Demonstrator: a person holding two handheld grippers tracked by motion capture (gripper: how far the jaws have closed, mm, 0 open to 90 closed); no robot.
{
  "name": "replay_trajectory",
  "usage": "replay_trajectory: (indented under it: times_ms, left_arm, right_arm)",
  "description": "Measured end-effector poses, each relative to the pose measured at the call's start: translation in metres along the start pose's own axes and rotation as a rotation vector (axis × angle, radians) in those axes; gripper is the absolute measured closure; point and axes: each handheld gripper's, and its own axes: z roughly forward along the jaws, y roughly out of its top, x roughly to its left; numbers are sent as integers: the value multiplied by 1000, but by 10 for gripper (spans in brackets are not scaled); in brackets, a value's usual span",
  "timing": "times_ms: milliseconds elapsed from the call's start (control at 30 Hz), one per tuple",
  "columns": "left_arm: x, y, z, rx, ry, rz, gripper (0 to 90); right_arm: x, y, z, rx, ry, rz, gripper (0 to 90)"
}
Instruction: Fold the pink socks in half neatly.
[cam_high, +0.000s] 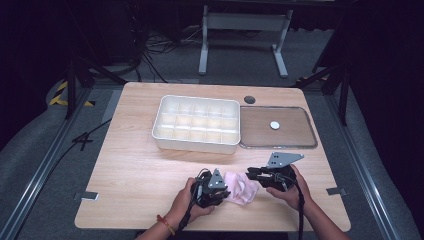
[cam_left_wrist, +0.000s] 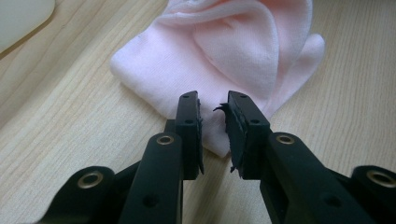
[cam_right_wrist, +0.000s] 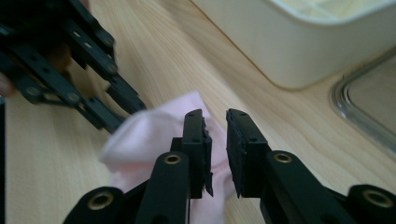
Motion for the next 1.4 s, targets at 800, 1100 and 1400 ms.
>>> replay_trajectory:
  times_ms: [800, 1100, 1400]
  left_arm:
    - [2, -3, 1, -18, 9, -24, 712]
    - [14, -11, -2, -46, 16, -156, 509]
    - [9, -7, 3, -53, -12, -142, 525]
  right_arm:
    - [19, -12, 28, 229, 7, -156, 812]
    - [18, -18, 33, 211, 30, -133, 819]
    - [21, -19, 35, 206, 14, -158, 821]
